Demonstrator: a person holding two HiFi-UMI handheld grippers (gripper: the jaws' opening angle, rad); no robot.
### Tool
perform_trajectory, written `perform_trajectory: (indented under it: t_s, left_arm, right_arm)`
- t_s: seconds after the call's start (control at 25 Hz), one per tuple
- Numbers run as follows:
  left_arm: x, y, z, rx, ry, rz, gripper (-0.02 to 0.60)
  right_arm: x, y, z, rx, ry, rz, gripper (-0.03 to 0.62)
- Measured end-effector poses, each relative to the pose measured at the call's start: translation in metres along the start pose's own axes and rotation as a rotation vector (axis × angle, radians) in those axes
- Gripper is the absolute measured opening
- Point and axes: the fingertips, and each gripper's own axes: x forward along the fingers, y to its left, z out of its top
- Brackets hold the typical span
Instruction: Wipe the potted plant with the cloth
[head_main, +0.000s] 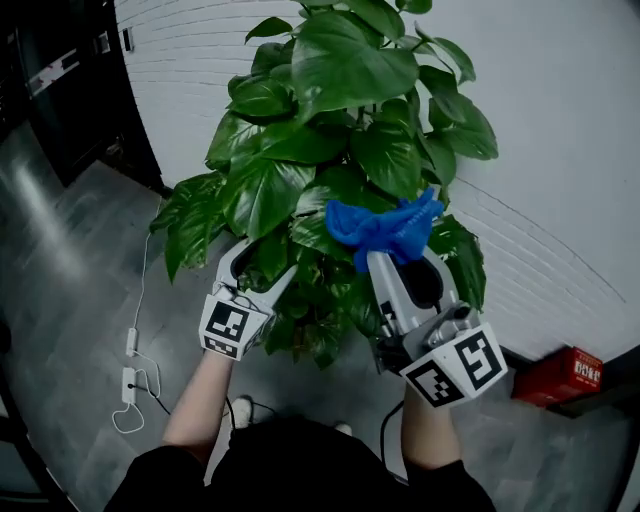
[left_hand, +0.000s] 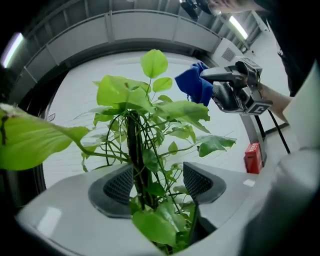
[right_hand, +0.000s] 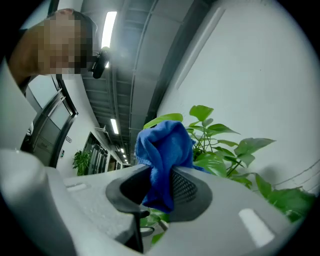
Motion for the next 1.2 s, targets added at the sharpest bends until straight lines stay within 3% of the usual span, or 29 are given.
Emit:
perform_trajectory:
  t_s: [0.12, 0.24, 0.4, 0.52, 0.68, 0.84, 1.04, 1.2]
  left_arm:
    - [-0.004, 0.031, 0.006, 0.05, -0.063, -0.058, 0.301]
    - [-0.007, 0.042, 0.015, 0.082, -0.116, -0.162, 0.301]
    - [-0.022, 0.02, 0.015, 0.014, -0.172, -0.38, 0.301]
    - [-0.045, 0.019, -0.005, -0.008, -0.149, -0.47, 0.301]
    - [-0.072, 0.04, -0.038, -0.03, -0.106, -0.494, 0.301]
    - [-0.078, 0.085, -0.078, -0.054, -0.052, -0.432, 0.301]
    - [-0.059, 0.132, -0.061, -0.066, -0.139, -0.414, 0.301]
    - [-0.052, 0.141, -0.023, -0.172, -0.26, -0.502, 0.293]
  right_arm:
    - [0.037, 0.026, -0.001, -0.061, -0.018, -0.053, 0.103]
    - [0.066, 0.045, -0.006, -0.112, -0.013, -0.158, 0.103]
    - [0.076, 0.069, -0.011, -0.133, -0.017, -0.297, 0.103]
    - [0.089, 0.086, -0.018, -0.141, -0.018, -0.35, 0.103]
    - [0.121, 0.114, -0.02, -0.178, -0.017, -0.338, 0.103]
    - [0.167, 0.151, -0.022, -0.222, 0.016, -0.239, 0.103]
    - [0.225, 0.172, -0.057, -0.271, 0.147, -0.168, 0.103]
    - [0.246, 0.166, -0.085, -0.313, 0.256, -0.193, 0.103]
